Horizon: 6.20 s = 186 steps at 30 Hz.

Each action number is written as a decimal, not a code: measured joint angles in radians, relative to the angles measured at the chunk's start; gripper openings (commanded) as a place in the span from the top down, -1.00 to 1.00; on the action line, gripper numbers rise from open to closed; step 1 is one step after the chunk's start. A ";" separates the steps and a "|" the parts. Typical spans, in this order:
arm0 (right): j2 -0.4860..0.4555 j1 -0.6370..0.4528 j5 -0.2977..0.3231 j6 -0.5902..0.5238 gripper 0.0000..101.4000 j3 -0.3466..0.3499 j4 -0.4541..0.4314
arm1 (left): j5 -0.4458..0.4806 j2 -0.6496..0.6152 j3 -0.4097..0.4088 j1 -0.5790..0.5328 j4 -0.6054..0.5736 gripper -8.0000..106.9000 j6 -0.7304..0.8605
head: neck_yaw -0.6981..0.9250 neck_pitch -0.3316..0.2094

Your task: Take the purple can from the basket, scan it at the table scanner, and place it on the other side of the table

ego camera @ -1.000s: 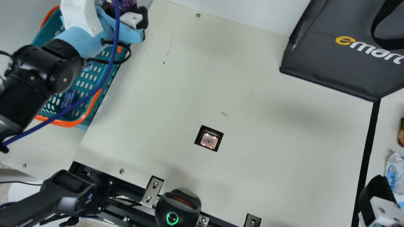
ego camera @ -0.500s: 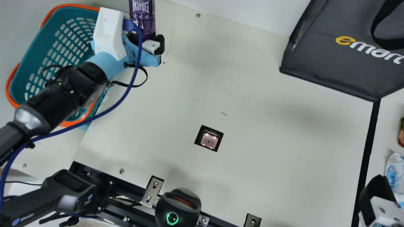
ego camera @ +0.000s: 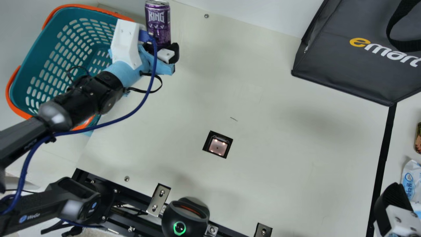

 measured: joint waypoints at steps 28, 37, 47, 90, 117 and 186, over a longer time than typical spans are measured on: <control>0.000 0.000 0.000 0.000 -0.87 0.000 0.000 | -0.509 0.408 -0.091 -0.309 -0.438 1.00 0.363 | 0.000 -0.002; 0.000 0.000 0.000 0.000 -0.87 0.000 0.000 | -0.625 0.453 -0.048 -0.271 -0.342 1.00 0.305 | 0.000 -0.002; 0.000 0.000 0.000 0.000 -0.87 0.000 0.000 | -0.757 0.503 -0.008 -0.225 -0.264 1.00 0.269 | 0.000 0.000; 0.000 0.000 0.000 0.000 -0.87 0.000 0.000 | -0.955 0.752 -0.178 -0.189 -0.285 0.62 0.269 | 0.000 -0.002; 0.000 0.000 0.003 0.000 -0.87 0.000 0.000 | -0.969 0.726 -0.150 -0.176 -0.266 -0.71 0.257 | 0.002 -0.002; 0.000 0.000 0.002 0.000 -0.87 0.000 0.000 | -0.141 -0.318 0.160 -0.160 -0.512 -0.71 0.676 | 0.000 -0.002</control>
